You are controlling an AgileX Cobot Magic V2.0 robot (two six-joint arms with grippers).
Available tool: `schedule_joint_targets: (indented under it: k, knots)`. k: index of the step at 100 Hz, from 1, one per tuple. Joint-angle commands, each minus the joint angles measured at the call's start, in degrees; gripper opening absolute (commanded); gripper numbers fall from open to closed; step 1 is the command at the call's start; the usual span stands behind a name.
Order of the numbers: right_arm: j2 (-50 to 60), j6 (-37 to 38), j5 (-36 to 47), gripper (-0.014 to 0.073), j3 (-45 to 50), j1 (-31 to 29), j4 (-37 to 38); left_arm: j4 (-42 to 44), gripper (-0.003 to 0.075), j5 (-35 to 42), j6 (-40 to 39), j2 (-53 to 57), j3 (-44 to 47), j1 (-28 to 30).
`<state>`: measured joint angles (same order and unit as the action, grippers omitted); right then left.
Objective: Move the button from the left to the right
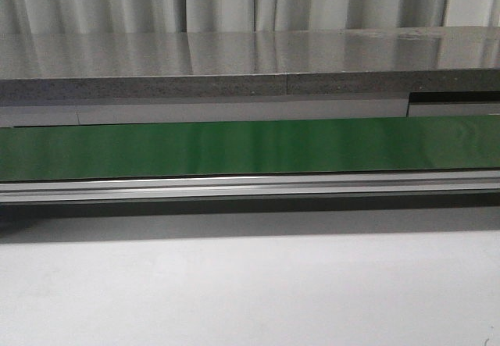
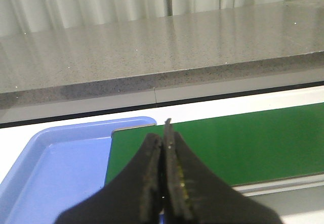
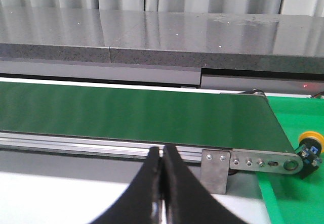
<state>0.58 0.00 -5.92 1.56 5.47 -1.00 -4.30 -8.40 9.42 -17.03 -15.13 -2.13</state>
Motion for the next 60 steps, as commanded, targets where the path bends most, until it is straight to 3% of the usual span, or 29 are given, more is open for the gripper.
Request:
schedule_joint_targets:
  k: [1, 13, 43, 60]
  knots:
    - [0.85, 0.00, 3.87, -0.0068, -1.03, 0.16, 0.37, 4.30, -0.0019, 5.20, -5.69, 1.16, -0.44, -0.41]
    - [0.85, 0.00, 3.87, -0.0068, -1.03, 0.16, 0.37, 10.51, -0.0019, 5.20, -13.09, 5.30, 2.44, -0.41]
    - [0.85, 0.00, 3.87, -0.0068, -1.03, 0.16, 0.37, 10.60, -0.0019, 5.20, -13.08, 19.21, 10.95, -0.41]
    - [0.85, 0.00, 3.87, -0.0068, -1.03, 0.16, 0.37, 10.60, -0.0019, 6.67, -13.08, 19.06, 14.04, -0.41]
